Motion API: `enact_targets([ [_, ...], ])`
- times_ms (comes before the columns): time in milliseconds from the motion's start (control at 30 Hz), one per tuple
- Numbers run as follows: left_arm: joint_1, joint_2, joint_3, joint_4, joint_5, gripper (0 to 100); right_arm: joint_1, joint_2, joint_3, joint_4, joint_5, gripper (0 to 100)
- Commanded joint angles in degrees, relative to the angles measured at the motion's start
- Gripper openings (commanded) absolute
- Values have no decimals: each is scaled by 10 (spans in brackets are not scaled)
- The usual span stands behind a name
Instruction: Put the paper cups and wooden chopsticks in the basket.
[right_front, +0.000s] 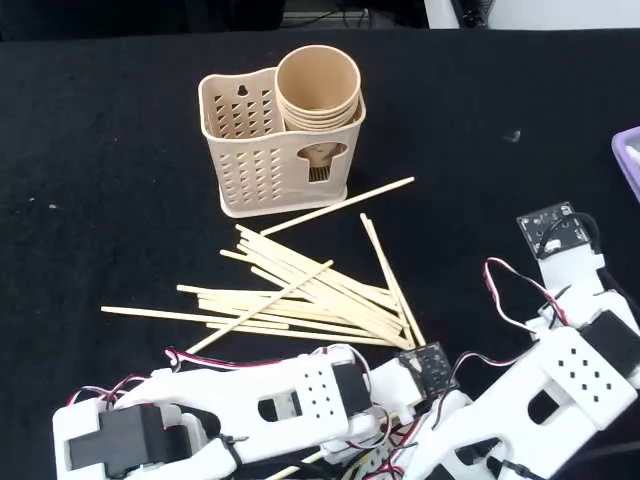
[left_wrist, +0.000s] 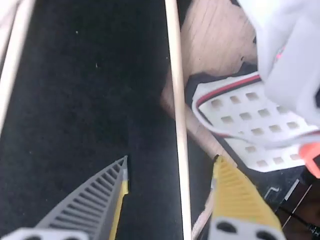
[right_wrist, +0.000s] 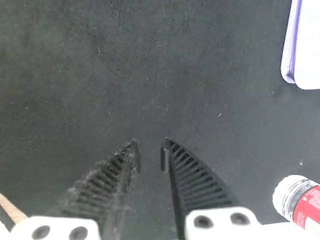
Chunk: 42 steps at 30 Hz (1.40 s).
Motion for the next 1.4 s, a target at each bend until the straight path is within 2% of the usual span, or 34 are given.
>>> enact_targets([
  [0,18,0,-17,-15,4,270,6,0,-23,-10,7,88],
  [167,18,0,-7,-15,4,263,6,0,-23,-10,7,88],
  [367,22,1,-7,-16,3,170,6,0,-26,-9,4,88],
  [533,22,1,-7,-16,4,141,6,0,-27,-9,4,88],
  [700,23,1,-14,-12,4,150,6,0,-27,-9,4,88],
  [867,59,0,-7,-15,5,256,6,0,-27,-9,5,88],
  [1100,68,0,25,-72,19,259,36,0,-38,-16,-20,88],
  [1233,68,0,21,-73,43,259,75,0,-65,-45,-55,88],
  [1367,67,1,26,-71,43,259,92,0,-81,-49,-59,88],
])
